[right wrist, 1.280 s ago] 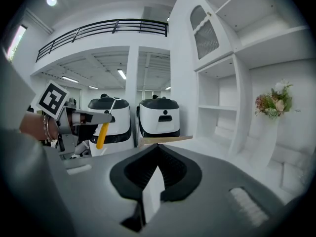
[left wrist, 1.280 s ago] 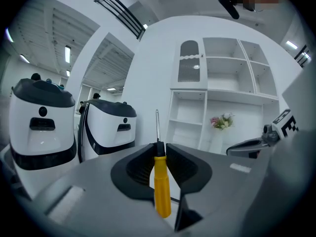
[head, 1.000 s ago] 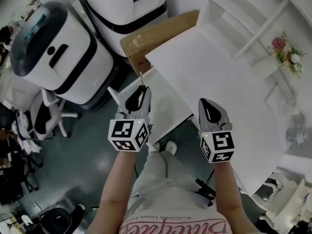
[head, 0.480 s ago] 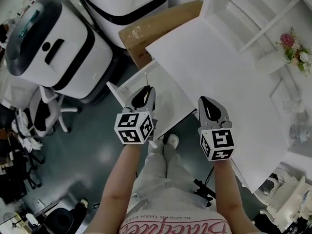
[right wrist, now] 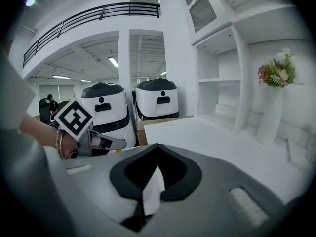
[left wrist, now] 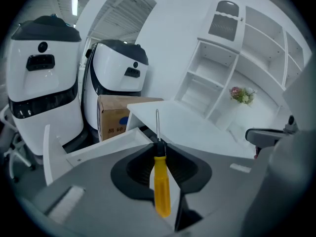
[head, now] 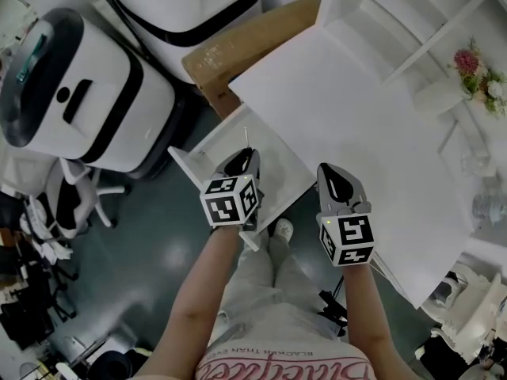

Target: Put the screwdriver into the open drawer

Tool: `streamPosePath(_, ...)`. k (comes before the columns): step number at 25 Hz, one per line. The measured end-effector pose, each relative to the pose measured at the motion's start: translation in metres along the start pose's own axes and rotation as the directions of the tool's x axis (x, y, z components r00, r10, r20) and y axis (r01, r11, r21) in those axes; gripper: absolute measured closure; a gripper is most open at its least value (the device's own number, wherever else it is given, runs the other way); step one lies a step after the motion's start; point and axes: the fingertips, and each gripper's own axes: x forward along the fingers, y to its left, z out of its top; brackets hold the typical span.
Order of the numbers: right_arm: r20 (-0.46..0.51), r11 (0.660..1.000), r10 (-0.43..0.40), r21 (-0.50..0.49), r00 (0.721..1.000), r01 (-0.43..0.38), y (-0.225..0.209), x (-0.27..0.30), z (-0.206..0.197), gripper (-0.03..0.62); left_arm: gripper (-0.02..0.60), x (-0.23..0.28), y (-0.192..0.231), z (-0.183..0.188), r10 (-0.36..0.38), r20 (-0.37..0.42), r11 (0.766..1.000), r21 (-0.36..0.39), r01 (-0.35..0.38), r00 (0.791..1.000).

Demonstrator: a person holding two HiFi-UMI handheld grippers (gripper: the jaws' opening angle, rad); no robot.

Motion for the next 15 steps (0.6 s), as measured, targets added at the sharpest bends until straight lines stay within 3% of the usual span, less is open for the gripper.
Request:
streamPosePath(5,-0.027,1.000,-0.008,-0.003,1.000,0.008,0.003,0.012,-0.003,0.592,0.490,0.024,0.007,-0.020,0.009,-0.113,1.000,-0.026,-0.012,0.994)
streamPosePath(15,-0.048,1.000,-0.026,0.014,0.999,0.026,0.001,0.034,-0.004,0.592,0.490,0.065,0.025,-0.054,0.011,-0.256,0.998,-0.054,-0.026,0.967)
